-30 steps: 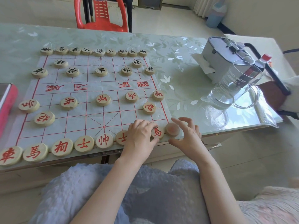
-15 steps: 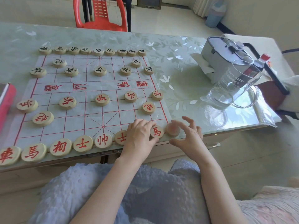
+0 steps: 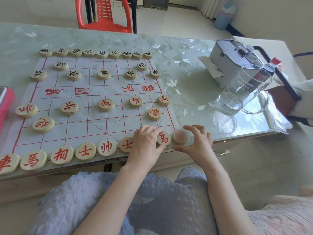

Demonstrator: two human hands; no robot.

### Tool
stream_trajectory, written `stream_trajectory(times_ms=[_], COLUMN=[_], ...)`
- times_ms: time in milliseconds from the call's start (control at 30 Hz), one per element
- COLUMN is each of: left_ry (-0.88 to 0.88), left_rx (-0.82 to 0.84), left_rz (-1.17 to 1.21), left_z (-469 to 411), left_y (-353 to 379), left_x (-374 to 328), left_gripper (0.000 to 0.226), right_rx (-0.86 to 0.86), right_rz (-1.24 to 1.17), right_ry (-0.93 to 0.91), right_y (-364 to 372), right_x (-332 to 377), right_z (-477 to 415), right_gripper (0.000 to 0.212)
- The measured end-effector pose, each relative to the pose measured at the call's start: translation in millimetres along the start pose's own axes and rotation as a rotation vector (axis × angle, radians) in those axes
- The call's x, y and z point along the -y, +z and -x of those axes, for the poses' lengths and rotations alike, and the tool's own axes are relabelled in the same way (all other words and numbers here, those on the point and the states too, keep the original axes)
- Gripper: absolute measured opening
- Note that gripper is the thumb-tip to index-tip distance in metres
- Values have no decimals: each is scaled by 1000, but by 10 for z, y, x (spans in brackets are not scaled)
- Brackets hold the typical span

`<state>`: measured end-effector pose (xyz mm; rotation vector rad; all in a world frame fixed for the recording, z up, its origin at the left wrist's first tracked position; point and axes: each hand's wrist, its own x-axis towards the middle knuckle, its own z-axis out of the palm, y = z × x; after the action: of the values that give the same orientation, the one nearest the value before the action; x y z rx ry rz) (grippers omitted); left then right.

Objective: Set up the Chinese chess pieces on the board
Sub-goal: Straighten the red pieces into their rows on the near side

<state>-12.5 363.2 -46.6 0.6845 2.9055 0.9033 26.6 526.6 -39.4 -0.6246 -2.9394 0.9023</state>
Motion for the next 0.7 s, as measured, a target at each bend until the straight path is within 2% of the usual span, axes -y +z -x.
stream_trajectory(times_ms=[200, 600, 700], left_ry=[-1, -6, -11], left_rx=[-8, -12, -10], left_rz=[6, 11, 12], left_z=[6, 5, 8], left_y=[11, 24, 25], left_x=[4, 10, 10], left_gripper=[46, 46, 48], right_rx=[0, 45, 69], right_rz=[7, -40, -63], right_ry=[-31, -33, -21], right_y=[-5, -14, -16], right_x=[2, 22, 23], right_z=[7, 45, 52], right_gripper=[53, 53, 61])
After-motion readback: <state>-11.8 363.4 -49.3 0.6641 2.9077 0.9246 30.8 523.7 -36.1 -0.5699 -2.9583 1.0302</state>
